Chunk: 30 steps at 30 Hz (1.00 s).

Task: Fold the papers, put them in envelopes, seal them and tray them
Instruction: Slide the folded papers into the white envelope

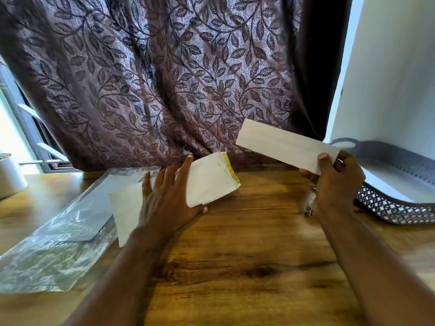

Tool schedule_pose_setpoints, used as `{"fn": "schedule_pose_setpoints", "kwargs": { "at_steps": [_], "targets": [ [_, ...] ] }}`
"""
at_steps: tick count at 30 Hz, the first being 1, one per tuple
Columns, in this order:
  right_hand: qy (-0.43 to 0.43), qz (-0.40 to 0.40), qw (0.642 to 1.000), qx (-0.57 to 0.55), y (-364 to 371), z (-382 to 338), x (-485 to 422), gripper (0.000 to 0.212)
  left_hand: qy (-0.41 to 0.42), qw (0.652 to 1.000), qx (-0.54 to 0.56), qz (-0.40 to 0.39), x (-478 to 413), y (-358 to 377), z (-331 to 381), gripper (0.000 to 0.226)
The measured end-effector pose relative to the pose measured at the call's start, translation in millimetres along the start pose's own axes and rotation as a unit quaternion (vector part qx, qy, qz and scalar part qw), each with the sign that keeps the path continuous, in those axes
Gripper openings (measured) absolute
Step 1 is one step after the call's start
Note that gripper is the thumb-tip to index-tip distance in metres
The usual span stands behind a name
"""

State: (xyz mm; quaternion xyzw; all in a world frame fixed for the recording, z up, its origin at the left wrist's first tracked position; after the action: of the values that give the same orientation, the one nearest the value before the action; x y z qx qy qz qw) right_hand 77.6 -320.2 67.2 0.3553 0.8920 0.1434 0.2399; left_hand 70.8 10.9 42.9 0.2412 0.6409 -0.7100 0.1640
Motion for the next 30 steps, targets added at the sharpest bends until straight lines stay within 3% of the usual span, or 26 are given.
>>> {"fn": "schedule_pose_setpoints", "kwargs": {
  "at_steps": [16, 21, 25, 30],
  "targets": [
    [0.009, -0.141, 0.986, 0.085, 0, 9, -2, 0.011, 0.0, 0.999, 0.037, 0.006, 0, -4, 5, 0.133],
    [0.024, -0.188, 0.979, 0.071, 9, 8, 6, 0.019, 0.037, 0.999, 0.035, 0.007, 0, -5, 12, 0.129],
    [-0.004, -0.201, 0.974, 0.106, 16, 8, 19, 0.016, 0.077, 0.996, 0.027, 0.023, 3, -6, 26, 0.125],
    [-0.014, -0.276, 0.952, 0.135, 31, 4, 45, 0.005, 0.101, 0.994, 0.032, 0.037, 5, -10, 40, 0.119]
  ]
}}
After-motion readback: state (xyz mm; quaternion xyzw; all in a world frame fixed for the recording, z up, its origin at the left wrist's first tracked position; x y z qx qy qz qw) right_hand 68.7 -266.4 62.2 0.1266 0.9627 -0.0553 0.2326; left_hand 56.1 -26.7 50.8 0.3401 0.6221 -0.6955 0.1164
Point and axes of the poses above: each hand's wrist, its own x-axis away from the middle knuckle, its own y-axis out of the palm, z = x × y, the point moved 3 cm from there along -x, towards the middle knuckle, and after that the axes turned 2 degrees about -y, right-handed, at the moved point
